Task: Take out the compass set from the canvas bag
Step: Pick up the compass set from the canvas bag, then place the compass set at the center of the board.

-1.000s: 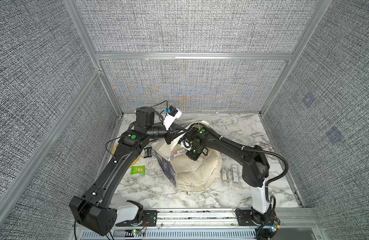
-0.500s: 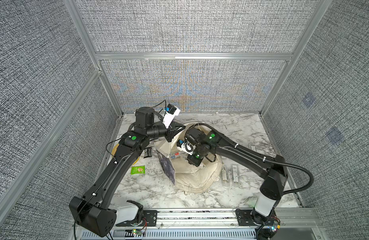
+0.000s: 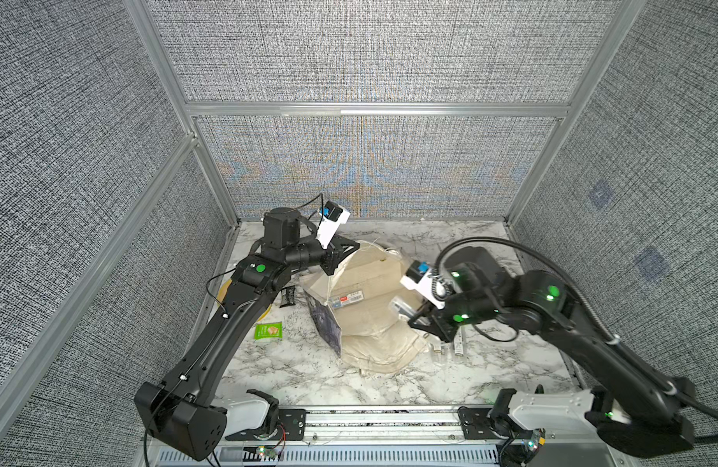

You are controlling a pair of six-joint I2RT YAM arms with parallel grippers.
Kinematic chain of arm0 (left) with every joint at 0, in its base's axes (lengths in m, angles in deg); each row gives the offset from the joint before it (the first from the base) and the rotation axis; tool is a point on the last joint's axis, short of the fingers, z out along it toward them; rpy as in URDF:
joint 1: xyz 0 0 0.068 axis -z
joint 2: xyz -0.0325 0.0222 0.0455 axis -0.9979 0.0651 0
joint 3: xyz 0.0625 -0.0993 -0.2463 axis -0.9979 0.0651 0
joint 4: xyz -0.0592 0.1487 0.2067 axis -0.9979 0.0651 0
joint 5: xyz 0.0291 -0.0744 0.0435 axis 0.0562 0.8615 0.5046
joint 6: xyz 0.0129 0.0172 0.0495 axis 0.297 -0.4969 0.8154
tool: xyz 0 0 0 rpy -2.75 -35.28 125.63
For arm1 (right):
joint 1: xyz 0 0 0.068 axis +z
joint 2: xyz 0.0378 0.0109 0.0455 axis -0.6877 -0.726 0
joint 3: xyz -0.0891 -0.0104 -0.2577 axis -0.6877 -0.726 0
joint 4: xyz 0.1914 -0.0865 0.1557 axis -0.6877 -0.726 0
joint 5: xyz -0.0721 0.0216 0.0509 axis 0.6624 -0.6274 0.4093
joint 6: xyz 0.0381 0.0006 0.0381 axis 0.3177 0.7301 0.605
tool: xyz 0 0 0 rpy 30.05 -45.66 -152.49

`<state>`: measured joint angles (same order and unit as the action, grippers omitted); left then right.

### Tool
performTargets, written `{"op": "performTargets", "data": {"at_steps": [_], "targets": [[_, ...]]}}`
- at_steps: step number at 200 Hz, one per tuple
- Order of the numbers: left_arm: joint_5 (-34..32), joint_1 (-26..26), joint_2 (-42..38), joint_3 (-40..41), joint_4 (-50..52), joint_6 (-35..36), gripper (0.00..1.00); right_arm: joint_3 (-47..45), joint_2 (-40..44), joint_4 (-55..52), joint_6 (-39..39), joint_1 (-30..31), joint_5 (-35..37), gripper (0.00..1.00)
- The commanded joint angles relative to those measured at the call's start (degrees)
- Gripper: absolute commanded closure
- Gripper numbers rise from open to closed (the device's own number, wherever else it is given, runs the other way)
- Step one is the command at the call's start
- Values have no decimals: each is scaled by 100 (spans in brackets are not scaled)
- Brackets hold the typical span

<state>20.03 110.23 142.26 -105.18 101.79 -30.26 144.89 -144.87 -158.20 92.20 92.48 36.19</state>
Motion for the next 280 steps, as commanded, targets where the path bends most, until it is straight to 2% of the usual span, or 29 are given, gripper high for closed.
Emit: {"op": "performTargets", "data": {"at_steps": [1, 9, 37, 59, 80, 113, 141, 176, 213, 259, 280], "targets": [[103, -8, -12, -36, -163, -19, 100, -305, 430, -259, 621, -758, 547, 92], [94, -6, -35, -31, -159, -19, 100, -563, 652, -214, 796, -1138, 760, 96], [90, -13, -121, 4, -159, 1, 100, -1697, 1238, -3, 1786, -2256, 1864, 100], [176, -7, -113, -11, -146, 1, 100, -2874, 1370, 719, 2148, -2874, 2068, 100], [219, -10, -122, -22, -107, 14, 100, -3867, 1155, 1545, 2193, -3377, 1762, 100], [191, -7, -201, 22, -143, 18, 100, -4626, 161, 2071, 2081, -3814, 1663, 100], [235, -7, -198, 13, -132, 18, 100, -5337, -102, 2785, 2261, -4268, 883, 100], [279, -6, -197, 13, -132, 13, 100, -5707, 124, 3035, 2301, -4422, 1164, 98], [279, -8, -199, 8, -136, 9, 100, -5799, 13, 3248, 2292, -4578, 1345, 90], [279, -15, -208, 13, -141, 0, 100, -5767, -92, 3328, 2261, -4801, 1226, 69], [285, -13, -201, 13, -142, 3, 100, -5775, -92, 3312, 2231, -4931, 1109, 63]]}}
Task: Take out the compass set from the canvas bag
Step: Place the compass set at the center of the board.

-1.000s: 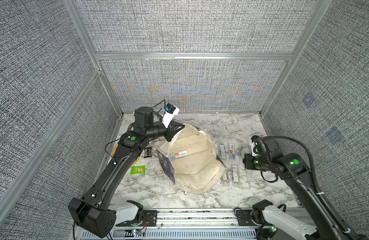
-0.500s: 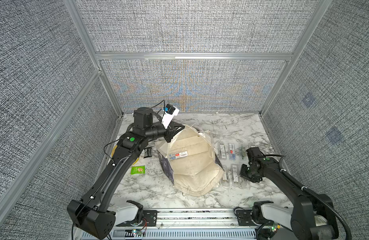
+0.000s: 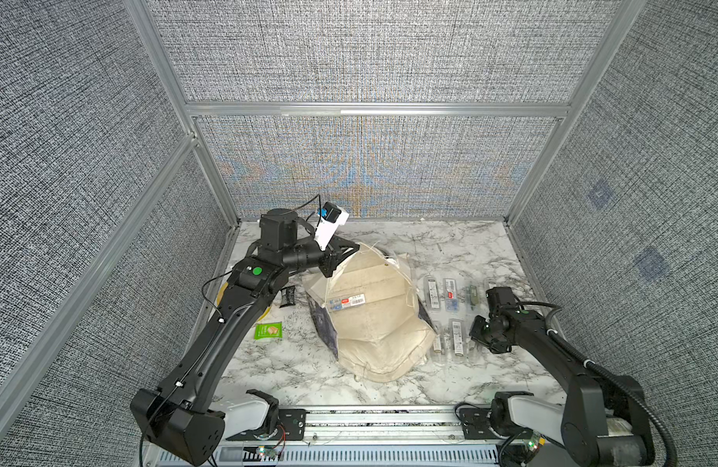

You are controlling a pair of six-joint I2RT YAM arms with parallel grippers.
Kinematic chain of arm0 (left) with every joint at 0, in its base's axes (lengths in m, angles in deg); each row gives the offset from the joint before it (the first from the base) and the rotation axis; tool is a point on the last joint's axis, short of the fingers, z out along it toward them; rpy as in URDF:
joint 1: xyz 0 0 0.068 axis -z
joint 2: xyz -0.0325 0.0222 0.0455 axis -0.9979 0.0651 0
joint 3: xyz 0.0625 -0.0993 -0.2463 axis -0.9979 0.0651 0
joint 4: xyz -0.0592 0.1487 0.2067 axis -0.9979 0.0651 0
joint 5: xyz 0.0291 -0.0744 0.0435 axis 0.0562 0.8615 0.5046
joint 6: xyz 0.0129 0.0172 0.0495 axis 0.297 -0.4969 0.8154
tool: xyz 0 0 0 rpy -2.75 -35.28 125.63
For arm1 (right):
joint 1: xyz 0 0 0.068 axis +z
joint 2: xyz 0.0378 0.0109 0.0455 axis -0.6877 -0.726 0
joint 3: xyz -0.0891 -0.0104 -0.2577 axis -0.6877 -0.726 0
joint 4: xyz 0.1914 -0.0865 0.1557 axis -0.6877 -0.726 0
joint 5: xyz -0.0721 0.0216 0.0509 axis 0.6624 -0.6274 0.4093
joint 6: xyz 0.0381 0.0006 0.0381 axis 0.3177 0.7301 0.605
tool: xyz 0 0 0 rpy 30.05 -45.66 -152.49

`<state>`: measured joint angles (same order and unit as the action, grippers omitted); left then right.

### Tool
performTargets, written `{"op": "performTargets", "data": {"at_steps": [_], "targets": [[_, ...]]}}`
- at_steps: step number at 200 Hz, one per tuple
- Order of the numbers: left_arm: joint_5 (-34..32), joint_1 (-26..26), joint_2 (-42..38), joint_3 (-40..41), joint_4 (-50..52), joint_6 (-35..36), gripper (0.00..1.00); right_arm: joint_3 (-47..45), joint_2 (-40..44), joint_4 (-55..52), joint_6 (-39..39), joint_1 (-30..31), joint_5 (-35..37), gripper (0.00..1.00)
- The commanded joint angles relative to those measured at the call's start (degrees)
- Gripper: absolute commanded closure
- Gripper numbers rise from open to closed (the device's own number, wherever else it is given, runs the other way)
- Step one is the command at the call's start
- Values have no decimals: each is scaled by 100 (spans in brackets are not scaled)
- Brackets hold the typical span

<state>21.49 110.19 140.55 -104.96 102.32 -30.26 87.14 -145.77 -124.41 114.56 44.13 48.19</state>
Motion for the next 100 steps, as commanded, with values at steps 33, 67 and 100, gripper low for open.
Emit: {"op": "performTargets", "data": {"at_steps": [33, 67, 100], "targets": [[150, -4, -28, -9, -193, 1, 100, 1, 72, -63, -18, -198, -87, 57], [176, -11, -20, -9, -202, 5, 100, 97, 62, -62, 12, -295, -61, 56], [185, -10, -28, -13, -202, 0, 100, 353, -82, -141, 85, -369, 129, 50]]}}
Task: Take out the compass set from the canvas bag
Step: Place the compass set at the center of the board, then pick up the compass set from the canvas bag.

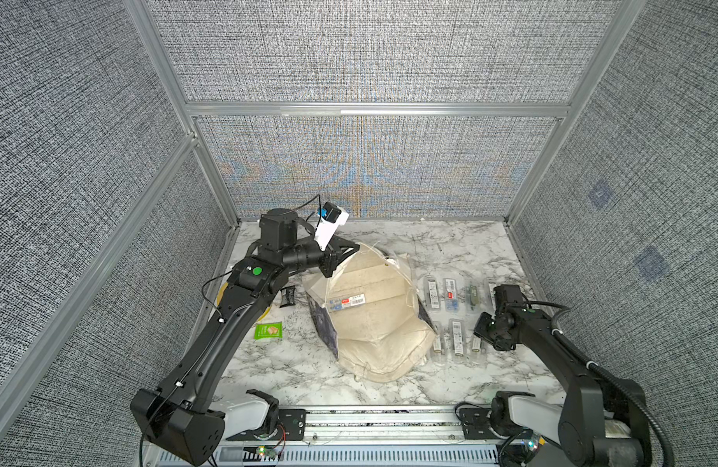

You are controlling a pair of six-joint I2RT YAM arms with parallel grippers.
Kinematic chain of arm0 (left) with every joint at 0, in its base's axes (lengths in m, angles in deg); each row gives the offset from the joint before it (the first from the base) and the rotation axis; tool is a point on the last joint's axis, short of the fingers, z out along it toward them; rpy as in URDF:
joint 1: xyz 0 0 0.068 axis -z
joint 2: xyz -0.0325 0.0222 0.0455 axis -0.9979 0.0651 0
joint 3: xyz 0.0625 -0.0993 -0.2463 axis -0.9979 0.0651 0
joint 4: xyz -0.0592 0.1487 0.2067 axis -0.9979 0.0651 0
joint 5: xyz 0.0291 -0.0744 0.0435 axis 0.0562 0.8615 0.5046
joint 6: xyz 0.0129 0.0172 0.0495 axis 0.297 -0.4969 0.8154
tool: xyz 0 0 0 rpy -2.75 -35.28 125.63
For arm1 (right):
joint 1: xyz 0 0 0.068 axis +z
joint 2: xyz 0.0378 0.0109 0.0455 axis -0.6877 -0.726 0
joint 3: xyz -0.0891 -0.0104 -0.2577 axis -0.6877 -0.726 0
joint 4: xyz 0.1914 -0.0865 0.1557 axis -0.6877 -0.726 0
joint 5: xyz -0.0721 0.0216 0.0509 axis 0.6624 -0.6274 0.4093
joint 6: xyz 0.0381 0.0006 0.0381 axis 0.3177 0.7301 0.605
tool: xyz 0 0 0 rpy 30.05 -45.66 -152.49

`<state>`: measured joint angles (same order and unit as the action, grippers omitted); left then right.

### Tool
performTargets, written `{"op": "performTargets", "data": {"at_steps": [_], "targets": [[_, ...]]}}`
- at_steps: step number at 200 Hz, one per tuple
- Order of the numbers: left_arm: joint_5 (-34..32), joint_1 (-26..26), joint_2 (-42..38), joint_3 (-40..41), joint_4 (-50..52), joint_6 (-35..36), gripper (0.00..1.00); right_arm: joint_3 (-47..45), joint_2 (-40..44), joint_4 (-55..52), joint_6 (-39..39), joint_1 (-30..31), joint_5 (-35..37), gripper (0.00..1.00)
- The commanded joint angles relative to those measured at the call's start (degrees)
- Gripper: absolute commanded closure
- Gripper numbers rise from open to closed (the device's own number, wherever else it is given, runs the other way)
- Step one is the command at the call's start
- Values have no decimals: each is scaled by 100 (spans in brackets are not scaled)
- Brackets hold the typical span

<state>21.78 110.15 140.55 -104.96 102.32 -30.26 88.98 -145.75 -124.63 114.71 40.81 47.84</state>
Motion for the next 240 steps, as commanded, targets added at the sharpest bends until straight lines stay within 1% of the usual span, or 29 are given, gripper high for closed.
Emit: {"op": "performTargets", "data": {"at_steps": [1, 31, 57, 80, 99, 112, 124, 131, 146, 165, 176, 199, 210, 228, 240], "targets": [[157, -6, -29, -11, -202, 0, 100, 174, -88, -120, 60, -41, 162, 50], [182, -7, -10, -18, -184, 15, 100, 305, -76, -41, -172, -79, -16, 46], [166, -7, -13, -19, -140, 59, 100, 535, 598, -281, -572, -70, -252, 44], [204, -6, 7, -18, -168, 28, 100, 839, 1442, -339, -1001, 5, -1171, 45], [279, -11, 30, -35, -173, 5, 100, 968, 2139, 21, -1138, 336, -1760, 45], [302, -6, 15, -43, -152, 22, 100, 1073, 2444, 314, -1403, 759, -1967, 45], [332, -7, -1, -52, -132, 36, 100, 1194, 2558, 515, -1750, 1339, -1922, 45], [349, -6, -1, -53, -124, 44, 100, 1313, 2556, 604, -2113, 1749, -1897, 45], [407, -7, -5, -62, -92, 70, 100, 1533, 2449, 687, -2939, 2609, -1697, 49], [453, -6, 21, -71, -63, 84, 100, 1697, 2207, 833, -4078, 3534, -1463, 54], [481, -6, 24, -75, -44, 96, 100, 1771, 2052, 848, -4873, 4063, -1381, 55], [535, 0, 63, -97, 29, 152, 100, 1916, 1569, 794, -6285, 5120, -892, 55], [537, 1, 81, -105, 64, 163, 100, 1970, 1217, 856, -6664, 5428, -662, 55], [595, 7, 115, -132, 136, 202, 100, 2068, 473, 1018, -6994, 5582, -470, 55], [609, 4, 154, -150, 178, 218, 100, 2505, -60, 959, -7126, 5716, -272, 55]]}}
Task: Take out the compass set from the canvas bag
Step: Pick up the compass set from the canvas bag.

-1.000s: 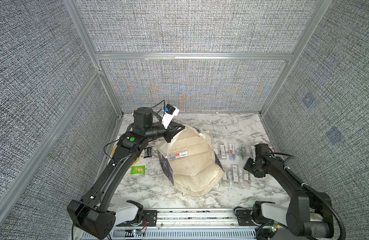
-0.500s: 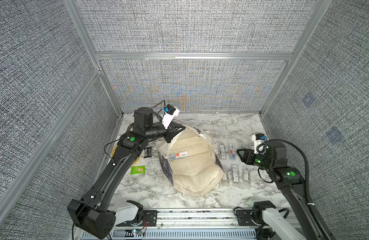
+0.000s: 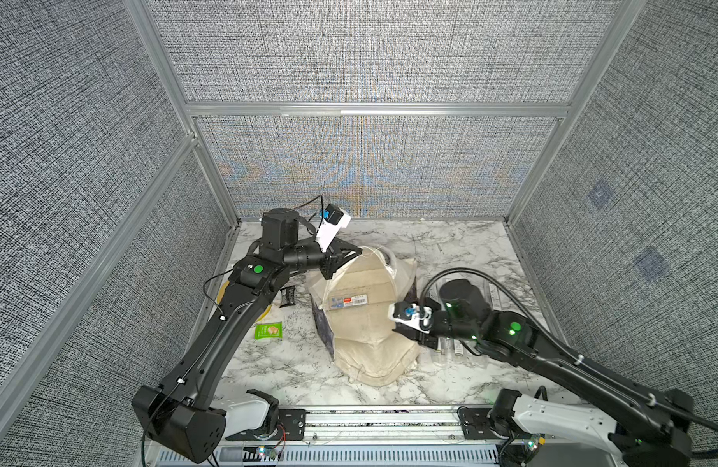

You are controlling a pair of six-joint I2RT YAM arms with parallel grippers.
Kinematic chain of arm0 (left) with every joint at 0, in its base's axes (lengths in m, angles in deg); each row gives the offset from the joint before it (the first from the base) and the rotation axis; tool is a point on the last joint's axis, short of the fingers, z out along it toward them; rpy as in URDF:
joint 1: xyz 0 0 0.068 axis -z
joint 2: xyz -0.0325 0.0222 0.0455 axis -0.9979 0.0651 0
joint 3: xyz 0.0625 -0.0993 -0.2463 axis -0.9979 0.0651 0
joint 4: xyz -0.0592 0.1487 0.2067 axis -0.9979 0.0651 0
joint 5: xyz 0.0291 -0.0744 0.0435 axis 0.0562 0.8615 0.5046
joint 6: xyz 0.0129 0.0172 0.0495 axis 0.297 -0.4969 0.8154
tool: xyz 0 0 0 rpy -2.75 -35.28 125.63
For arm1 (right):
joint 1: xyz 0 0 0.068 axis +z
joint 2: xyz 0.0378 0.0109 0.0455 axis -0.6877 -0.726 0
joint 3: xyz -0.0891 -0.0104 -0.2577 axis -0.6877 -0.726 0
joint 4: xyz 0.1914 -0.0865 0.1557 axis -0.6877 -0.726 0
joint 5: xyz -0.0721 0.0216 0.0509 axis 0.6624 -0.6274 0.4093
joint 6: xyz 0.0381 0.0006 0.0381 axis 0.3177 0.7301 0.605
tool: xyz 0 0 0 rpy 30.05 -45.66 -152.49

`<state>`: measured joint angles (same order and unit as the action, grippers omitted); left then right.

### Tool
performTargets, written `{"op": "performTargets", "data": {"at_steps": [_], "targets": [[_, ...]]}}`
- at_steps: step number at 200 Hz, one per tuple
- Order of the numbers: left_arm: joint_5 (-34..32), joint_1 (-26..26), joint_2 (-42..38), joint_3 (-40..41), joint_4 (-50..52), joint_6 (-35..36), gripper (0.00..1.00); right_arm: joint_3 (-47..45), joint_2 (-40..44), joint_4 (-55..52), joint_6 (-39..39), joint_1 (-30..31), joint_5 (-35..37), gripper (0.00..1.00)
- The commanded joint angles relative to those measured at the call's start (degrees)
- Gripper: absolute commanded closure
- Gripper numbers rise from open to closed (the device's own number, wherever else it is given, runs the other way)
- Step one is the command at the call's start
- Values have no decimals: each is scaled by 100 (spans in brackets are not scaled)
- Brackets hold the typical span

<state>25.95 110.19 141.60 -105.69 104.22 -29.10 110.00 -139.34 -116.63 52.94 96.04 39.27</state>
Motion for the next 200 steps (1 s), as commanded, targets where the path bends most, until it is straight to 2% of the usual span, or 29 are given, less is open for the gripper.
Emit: {"op": "performTargets", "data": {"at_steps": [1, 23, 42, 61, 98, 120, 154, 183, 200], "targets": [[194, -1, 54, -82, -9, 103, 100, 426, -743, 146, -956, 204, 594, 55], [173, 4, 69, -94, 40, 152, 100, 799, -1441, 91, -1175, 467, 890, 55], [89, -2, 60, -87, 92, 218, 100, 1128, -1545, -199, -1161, 803, 1257, 56], [56, -10, 70, -94, 128, 239, 100, 1213, -1092, -446, -1122, 989, 1384, 56], [47, -31, 94, -112, 100, 185, 100, 1048, 166, -606, -998, 1244, 1189, 56], [85, -36, 77, -152, 86, 116, 100, 872, 215, -324, -1216, 1452, 1433, 57], [161, -35, 11, -165, 61, 53, 100, 667, -1330, 536, -1578, 1411, 1646, 61], [181, -28, -44, -150, 72, 68, 100, 1128, -2889, 1059, -1623, 904, 1684, 61], [225, -29, -63, -148, 65, 60, 100, 1333, -3513, 1336, -1815, 607, 1698, 56]]}}
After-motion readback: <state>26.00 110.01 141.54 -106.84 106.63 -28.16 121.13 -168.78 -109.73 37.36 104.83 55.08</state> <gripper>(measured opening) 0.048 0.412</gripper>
